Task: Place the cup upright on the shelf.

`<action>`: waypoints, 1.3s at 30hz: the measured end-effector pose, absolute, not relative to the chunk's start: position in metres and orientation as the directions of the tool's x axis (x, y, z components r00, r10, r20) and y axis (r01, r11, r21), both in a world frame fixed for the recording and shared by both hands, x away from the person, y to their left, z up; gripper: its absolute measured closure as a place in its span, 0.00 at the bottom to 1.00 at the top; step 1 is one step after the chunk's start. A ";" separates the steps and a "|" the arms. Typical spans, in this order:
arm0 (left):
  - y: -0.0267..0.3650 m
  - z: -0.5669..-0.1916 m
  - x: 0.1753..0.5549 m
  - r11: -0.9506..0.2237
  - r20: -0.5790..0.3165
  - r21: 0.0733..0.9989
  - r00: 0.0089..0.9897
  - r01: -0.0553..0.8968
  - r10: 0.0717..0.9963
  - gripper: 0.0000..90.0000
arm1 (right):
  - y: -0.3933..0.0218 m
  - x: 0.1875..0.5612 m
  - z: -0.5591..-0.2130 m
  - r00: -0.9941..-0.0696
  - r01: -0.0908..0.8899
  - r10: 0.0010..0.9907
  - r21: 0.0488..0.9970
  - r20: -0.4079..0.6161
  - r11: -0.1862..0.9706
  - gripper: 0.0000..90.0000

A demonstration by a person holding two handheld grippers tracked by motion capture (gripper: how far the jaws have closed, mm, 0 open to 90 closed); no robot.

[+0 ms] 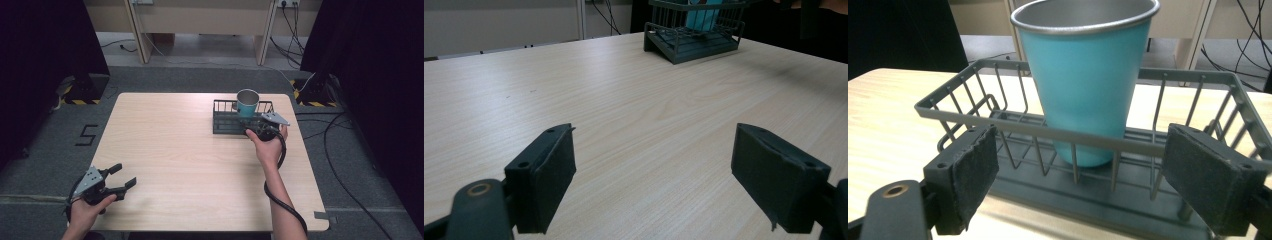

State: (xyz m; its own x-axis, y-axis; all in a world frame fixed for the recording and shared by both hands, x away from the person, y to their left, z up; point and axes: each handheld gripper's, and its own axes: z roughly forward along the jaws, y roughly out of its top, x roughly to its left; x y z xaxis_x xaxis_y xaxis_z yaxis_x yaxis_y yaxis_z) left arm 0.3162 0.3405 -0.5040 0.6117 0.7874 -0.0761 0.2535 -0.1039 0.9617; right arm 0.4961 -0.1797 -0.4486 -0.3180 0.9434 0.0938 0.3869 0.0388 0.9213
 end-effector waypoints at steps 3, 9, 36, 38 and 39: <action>0.340 -0.504 0.316 -0.103 -0.077 0.962 0.611 0.254 0.788 0.19 | -0.182 0.491 -0.449 -0.320 0.389 0.943 0.920 0.092 0.043 0.17; 0.340 -0.504 0.316 -0.107 -0.073 0.961 0.612 0.253 0.787 0.19 | -0.185 0.482 -0.452 -0.328 0.392 0.941 0.918 0.086 0.053 0.17; 0.340 -0.504 0.316 -0.113 -0.068 0.961 0.612 0.253 0.788 0.19 | -0.200 0.441 -0.461 -0.338 0.399 0.938 0.915 0.084 0.062 0.17; 0.340 -0.504 0.316 -0.114 -0.068 0.961 0.612 0.254 0.788 0.19 | -0.202 0.438 -0.461 -0.338 0.400 0.937 0.915 0.087 0.059 0.17; 0.340 -0.504 0.316 -0.114 -0.068 0.961 0.611 0.254 0.788 0.19 | -0.204 0.435 -0.461 -0.336 0.397 0.938 0.916 0.084 0.060 0.18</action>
State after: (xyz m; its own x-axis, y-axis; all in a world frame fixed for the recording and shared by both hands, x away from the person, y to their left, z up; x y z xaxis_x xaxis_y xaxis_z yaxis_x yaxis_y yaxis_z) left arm 0.3165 0.3401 -0.5041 0.6115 0.7883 -0.0681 0.2536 -0.1137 0.9606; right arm 0.4351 -0.2039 -0.4613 -0.3360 0.9381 0.0843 0.3969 0.0598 0.9159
